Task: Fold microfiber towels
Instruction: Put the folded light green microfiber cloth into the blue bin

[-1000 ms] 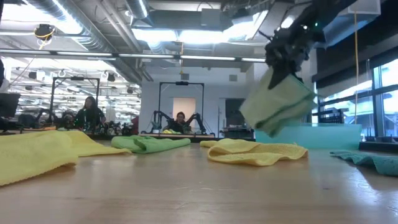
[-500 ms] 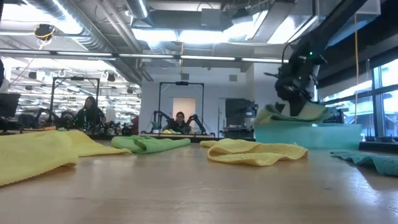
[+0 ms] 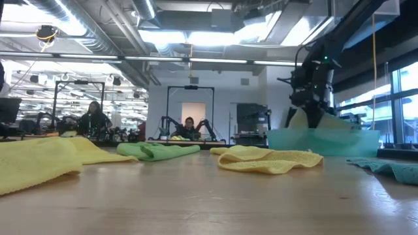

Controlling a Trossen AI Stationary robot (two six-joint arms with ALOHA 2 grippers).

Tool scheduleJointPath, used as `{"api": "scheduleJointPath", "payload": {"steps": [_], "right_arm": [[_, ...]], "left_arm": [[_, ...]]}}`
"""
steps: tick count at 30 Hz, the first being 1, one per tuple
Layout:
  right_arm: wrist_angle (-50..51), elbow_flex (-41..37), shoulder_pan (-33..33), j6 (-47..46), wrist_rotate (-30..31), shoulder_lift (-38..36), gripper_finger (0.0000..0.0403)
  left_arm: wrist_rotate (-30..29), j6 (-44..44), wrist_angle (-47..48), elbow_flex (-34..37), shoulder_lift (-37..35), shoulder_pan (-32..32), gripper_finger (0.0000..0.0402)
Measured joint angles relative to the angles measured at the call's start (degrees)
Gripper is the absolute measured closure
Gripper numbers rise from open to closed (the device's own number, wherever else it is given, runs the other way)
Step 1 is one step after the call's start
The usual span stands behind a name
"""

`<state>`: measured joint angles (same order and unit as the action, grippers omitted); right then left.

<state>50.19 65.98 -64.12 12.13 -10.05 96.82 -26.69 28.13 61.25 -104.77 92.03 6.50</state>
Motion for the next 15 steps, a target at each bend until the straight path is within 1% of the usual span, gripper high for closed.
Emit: {"api": "scheduleJointPath", "payload": {"steps": [4, 8, 10, 13, 14, 15], "right_arm": [[0.4, 0.0, 0.0, -0.9, 0.0, 0.0, 0.0367], [2.5, 0.0, -0.1, -3.7, 0.3, 0.0, 0.0326], [4.6, 0.0, -0.2, -5.8, 3.2, 0.0, 0.0304], [7.0, -0.3, -0.3, -7.4, 11.6, 0.2, 0.0282], [7.1, -0.6, -0.5, -7.5, 12.5, 0.2, 0.0279], [7.4, -0.7, -0.5, -7.4, 12.0, 0.2, 0.0278]], "left_arm": [[0.5, 0.3, 0.0, 0.0, 0.0, 0.0, 0.0328], [0.5, 0.3, 0.0, 0.0, 0.0, 0.0, 0.0328], [0.5, 0.3, 0.0, 0.0, 0.0, 0.0, 0.0328], [0.5, 0.3, 0.0, 0.0, 0.0, 0.0, 0.0328], [0.4, 0.3, 0.0, 0.0, 0.0, 0.0, 0.0328], [0.4, 0.3, 0.0, 0.0, 0.0, 0.0, 0.0328]]}}
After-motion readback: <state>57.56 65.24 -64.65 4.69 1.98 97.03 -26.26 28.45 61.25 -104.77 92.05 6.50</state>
